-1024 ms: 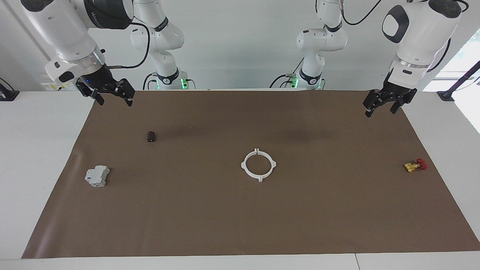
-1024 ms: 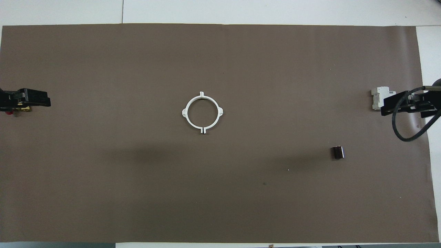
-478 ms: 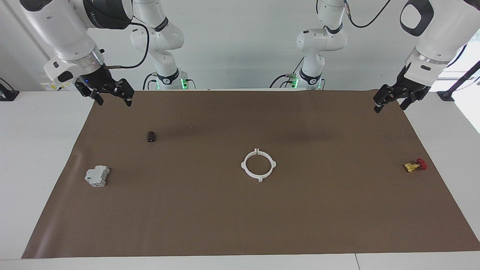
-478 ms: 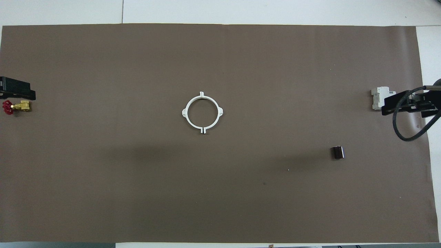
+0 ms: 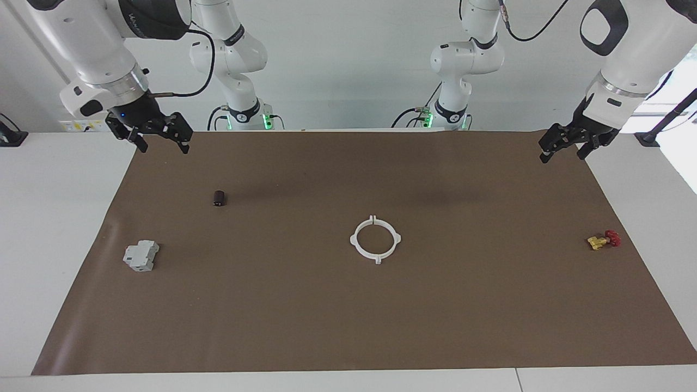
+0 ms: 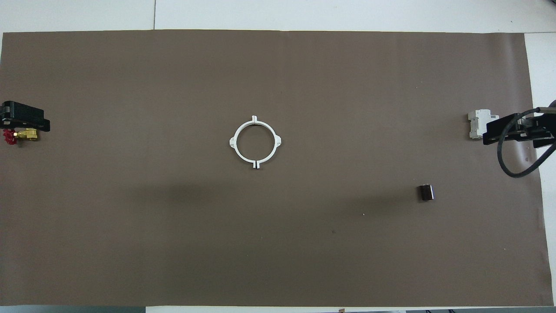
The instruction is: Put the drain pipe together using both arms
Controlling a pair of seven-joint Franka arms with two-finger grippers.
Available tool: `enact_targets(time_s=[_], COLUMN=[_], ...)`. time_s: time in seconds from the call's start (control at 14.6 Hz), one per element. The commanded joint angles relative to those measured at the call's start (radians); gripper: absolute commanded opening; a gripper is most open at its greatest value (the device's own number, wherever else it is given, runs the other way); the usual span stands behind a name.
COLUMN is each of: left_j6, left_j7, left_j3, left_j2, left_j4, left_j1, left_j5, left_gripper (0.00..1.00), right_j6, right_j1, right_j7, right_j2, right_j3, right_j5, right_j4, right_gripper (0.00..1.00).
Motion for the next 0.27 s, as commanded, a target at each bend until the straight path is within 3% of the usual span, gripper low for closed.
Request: enact_targets(time_s=[0.0, 0.2], left_j6=[-0.005, -0.002], left_j7=[0.018, 0.02], left_j3=[-0.005, -0.006], left_j2=[-0.024, -0.025], left_j4=[-0.029, -0.033], left_j1=[0.01, 0.01], left_j5=[-0.008, 0.004], left_gripper=[1.0, 1.0], right_j6=[0.015, 0.015], right_j1=[-0.002, -0.003], right_j7=[-0.03, -0.029], right_j2=[-0.011, -0.011], right_j3=[0.003, 0.005], right_j5=[-0.016, -0.014], right_j4=[-0.002, -0.002], right_gripper=[1.0, 1.0])
